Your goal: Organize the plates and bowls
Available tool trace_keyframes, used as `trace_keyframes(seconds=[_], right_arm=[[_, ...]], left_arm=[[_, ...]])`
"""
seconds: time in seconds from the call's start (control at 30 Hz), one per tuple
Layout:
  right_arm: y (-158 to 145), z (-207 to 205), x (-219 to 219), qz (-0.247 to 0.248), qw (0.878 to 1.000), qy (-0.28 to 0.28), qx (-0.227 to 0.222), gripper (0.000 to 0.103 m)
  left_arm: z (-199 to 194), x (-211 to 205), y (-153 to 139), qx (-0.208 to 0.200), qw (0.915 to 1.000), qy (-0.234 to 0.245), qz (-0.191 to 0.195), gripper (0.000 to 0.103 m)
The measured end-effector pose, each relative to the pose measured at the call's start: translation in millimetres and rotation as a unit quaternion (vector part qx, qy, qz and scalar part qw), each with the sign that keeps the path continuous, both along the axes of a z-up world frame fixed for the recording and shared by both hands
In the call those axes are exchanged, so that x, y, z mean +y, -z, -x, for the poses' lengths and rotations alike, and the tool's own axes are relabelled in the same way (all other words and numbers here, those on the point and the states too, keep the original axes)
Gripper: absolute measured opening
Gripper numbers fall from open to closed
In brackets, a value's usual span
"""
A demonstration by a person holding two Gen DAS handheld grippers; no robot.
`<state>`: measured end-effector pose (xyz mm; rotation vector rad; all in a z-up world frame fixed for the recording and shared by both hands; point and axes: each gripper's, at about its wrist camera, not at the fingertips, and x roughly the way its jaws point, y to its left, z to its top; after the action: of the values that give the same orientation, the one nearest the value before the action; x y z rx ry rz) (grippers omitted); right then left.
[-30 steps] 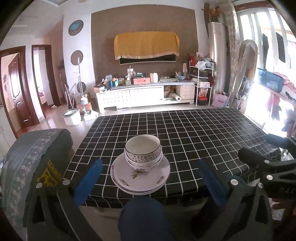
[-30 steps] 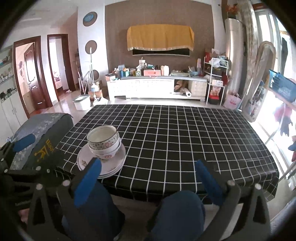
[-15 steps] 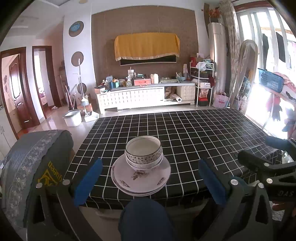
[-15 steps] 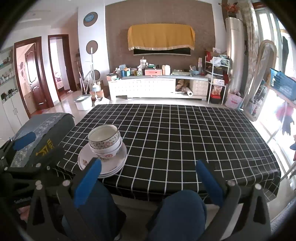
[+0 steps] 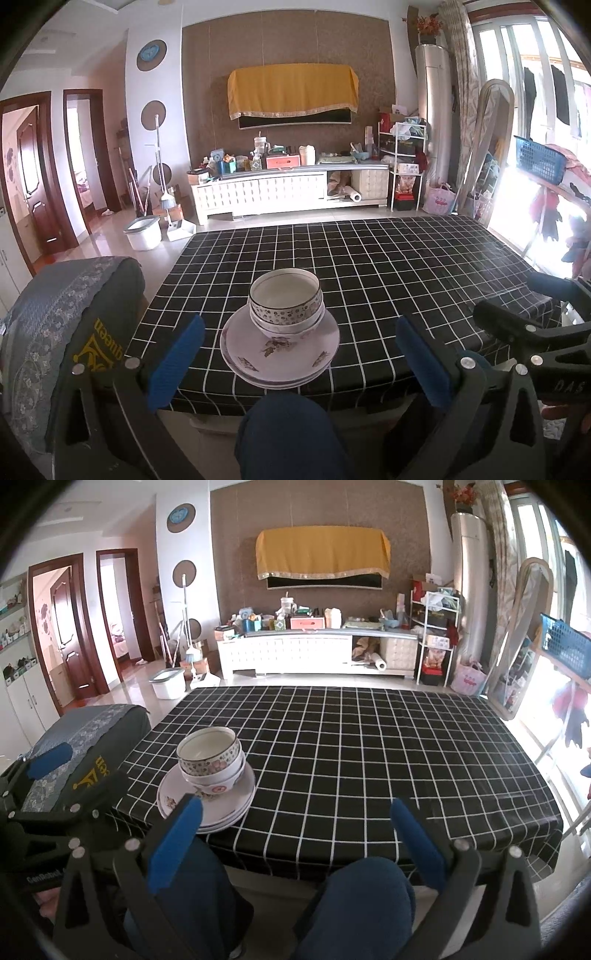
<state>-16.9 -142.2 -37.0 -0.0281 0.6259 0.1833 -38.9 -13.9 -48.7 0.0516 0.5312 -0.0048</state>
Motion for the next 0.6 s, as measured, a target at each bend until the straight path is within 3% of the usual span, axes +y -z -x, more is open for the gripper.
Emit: trace_keyframes(seconds=[0.6], right_arm=[[-0.2, -0.5, -1.3, 0.001, 1.0, 0.002, 0.002, 0.103]], left_arm=[[1.2, -1.0, -0.4, -0.001, 1.0, 0.0, 0.001, 0.103]])
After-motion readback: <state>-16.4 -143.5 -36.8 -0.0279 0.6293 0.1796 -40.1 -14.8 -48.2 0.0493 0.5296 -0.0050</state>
